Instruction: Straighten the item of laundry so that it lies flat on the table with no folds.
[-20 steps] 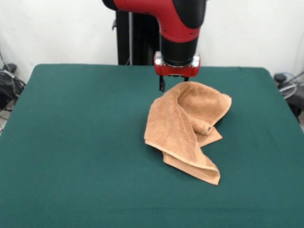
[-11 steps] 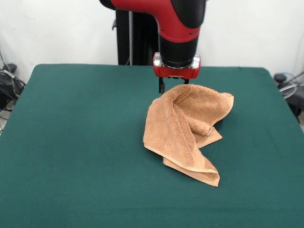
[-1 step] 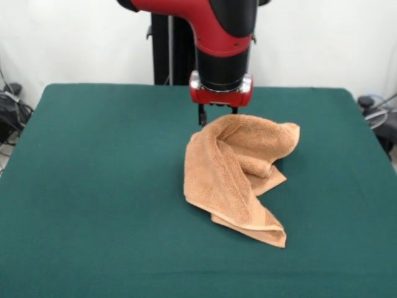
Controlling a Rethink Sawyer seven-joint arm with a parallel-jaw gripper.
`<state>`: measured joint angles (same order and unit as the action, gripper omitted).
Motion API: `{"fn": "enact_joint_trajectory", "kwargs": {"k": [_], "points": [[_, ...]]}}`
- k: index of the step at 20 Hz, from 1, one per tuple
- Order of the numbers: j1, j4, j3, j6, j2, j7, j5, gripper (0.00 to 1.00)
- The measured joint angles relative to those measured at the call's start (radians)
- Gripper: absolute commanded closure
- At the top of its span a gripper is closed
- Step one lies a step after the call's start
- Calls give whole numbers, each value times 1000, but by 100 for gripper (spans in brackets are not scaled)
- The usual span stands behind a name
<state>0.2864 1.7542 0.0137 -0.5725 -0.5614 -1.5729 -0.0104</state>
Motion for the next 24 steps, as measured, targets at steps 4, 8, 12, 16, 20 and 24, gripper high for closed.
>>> {"fn": "enact_joint_trajectory", "kwargs": {"k": [4,8,12,16,20,24], "points": [[5,-10,0,-3,0,0,-12,0],[10,-15,0,-3,0,0,-38,0],[10,-25,-2,-4,0,0,-55,0],[7,-47,-7,-25,-2,0,-72,0],[5,-82,-14,-74,-1,0,-80,0],[0,-123,-26,-126,0,0,-84,0]]}}
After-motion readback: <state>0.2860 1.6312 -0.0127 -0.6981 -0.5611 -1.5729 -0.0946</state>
